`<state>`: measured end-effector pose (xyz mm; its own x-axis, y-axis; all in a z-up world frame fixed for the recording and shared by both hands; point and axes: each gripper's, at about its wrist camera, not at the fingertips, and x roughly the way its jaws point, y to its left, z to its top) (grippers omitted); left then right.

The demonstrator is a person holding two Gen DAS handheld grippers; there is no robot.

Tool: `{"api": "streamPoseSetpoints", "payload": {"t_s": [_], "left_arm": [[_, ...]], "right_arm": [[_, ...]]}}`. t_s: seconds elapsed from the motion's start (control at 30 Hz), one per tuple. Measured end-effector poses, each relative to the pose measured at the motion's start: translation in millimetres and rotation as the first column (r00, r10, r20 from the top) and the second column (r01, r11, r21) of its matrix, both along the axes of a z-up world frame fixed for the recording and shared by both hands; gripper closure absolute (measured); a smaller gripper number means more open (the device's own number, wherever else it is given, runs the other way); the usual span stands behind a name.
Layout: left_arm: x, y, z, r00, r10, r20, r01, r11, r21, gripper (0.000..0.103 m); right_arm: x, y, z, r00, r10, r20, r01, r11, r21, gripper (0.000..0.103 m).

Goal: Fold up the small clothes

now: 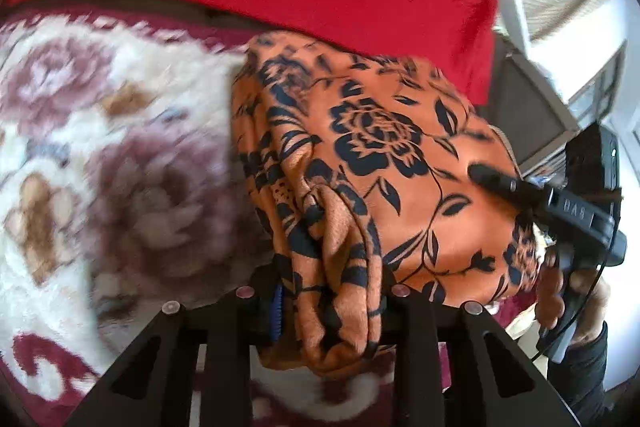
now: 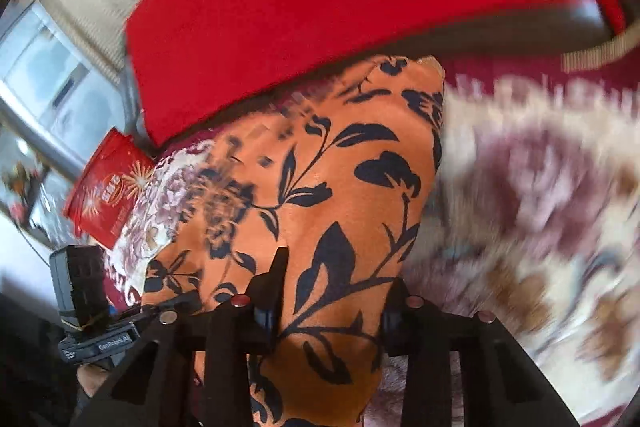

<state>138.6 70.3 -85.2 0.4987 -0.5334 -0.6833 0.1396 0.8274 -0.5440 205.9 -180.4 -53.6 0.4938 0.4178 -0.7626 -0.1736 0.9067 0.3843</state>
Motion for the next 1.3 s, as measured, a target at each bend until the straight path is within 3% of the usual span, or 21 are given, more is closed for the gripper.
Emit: {"api": "streamPoseSetpoints", "payload": {"t_s": [0.07, 0.13, 0.2, 0.27, 0.3, 0.33, 0.37, 0.47, 0.63, 0.7, 0.8, 0.9, 0.97, 1.0, 1.03, 1.17, 1.23, 1.3], "left_arm": [[4.1, -18.6, 8.7, 0.999, -0.006, 0.051, 0.006, 1.000, -0.002, 0.071], [16.1, -32.6, -2.1, 1.000, -0.006, 0.000, 0.006, 1.000, 0.015, 0.064], [28.4, -42.7, -30.7, 0.994, -0.020, -0.107, 0.021, 1.000, 0.005, 0.054], [22.0, -36.6, -24.6, 0.998, -0.024, -0.065, 0.023, 0.999, -0.024, 0.051], [18.2, -31.3, -20.4, 0.998, -0.017, -0.064, 0.016, 1.000, -0.016, 0.042], [15.7, -23.9, -15.3, 0.998, 0.009, -0.061, -0.009, 1.000, 0.002, 0.036], [16.2, -16.1, -11.4, 0.998, 0.036, -0.049, -0.036, 0.999, 0.006, 0.031], [25.4, -5.2, -9.0, 0.999, 0.024, -0.048, -0.025, 0.999, -0.027, 0.031], [57.9, -20.2, -13.3, 0.996, -0.001, -0.089, -0.001, 1.000, -0.018, 0.031], [60.4, -8.3, -12.6, 0.994, 0.022, -0.107, -0.033, 0.993, -0.110, 0.031], [64.0, 2.4, -9.6, 0.994, 0.061, -0.089, -0.073, 0.988, -0.139, 0.030], [80.1, -10.9, -27.1, 0.989, 0.008, -0.150, -0.028, 0.990, -0.135, 0.031], [84.9, -20.2, -29.3, 0.991, 0.012, -0.135, -0.023, 0.996, -0.081, 0.048], [84.1, -24.1, -24.4, 0.994, -0.005, -0.107, -0.002, 0.998, -0.068, 0.065], [79.6, -28.1, -16.3, 0.997, -0.037, -0.074, 0.031, 0.997, -0.071, 0.072], [79.5, -38.2, 5.5, 0.999, -0.043, 0.011, 0.043, 0.999, -0.020, 0.074], [86.4, -43.6, 2.5, 0.999, -0.039, 0.005, 0.039, 0.999, -0.033, 0.073], [93.6, -50.0, -9.2, 0.998, -0.033, -0.047, 0.032, 0.999, -0.014, 0.067]], "right_arm": [[-0.2, -7.8, 30.1, 0.997, -0.007, 0.076, 0.010, 0.999, -0.043, 0.066], [1.1, -25.1, 37.5, 0.996, -0.034, 0.086, 0.037, 0.999, -0.033, 0.065], [10.5, -45.0, 15.8, 0.999, -0.053, -0.002, 0.053, 0.998, -0.027, 0.063], [16.5, -69.8, -28.9, 0.986, -0.135, -0.099, 0.133, 0.991, -0.020, 0.047], [15.4, -78.2, -41.6, 0.980, -0.154, -0.127, 0.157, 0.987, 0.013, 0.041], [8.0, -93.0, -49.5, 0.975, -0.186, -0.121, 0.201, 0.972, 0.120, 0.030], [2.2, -102.0, -50.4, 0.971, -0.212, -0.113, 0.230, 0.958, 0.171, 0.027], [-1.0, -109.6, -38.8, 0.977, -0.204, -0.060, 0.213, 0.951, 0.226, 0.027], [21.4, -109.4, -30.4, 0.985, -0.157, -0.067, 0.170, 0.952, 0.254, 0.027], [35.3, -110.1, -40.1, 0.984, -0.148, -0.102, 0.169, 0.955, 0.244, 0.027], [46.4, -110.7, -52.1, 0.982, -0.126, -0.138, 0.160, 0.950, 0.269, 0.027], [49.2, -105.0, -56.1, 0.988, -0.091, -0.126, 0.123, 0.952, 0.281, 0.028], [52.4, -95.3, -56.4, 0.991, -0.068, -0.118, 0.094, 0.968, 0.234, 0.046], [54.1, -88.8, -54.2, 0.992, -0.055, -0.113, 0.077, 0.977, 0.200, 0.048], [51.6, -82.3, -52.4, 0.993, -0.052, -0.104, 0.071, 0.981, 0.182, 0.056], [47.4, -65.2, -20.9, 0.999, -0.029, -0.018, 0.031, 0.996, 0.086, 0.065], [43.3, -65.0, -4.7, 0.998, -0.047, 0.046, 0.044, 0.997, 0.066, 0.065], [45.3, -71.9, -3.9, 0.996, -0.069, 0.049, 0.066, 0.995, 0.074, 0.065]]}}
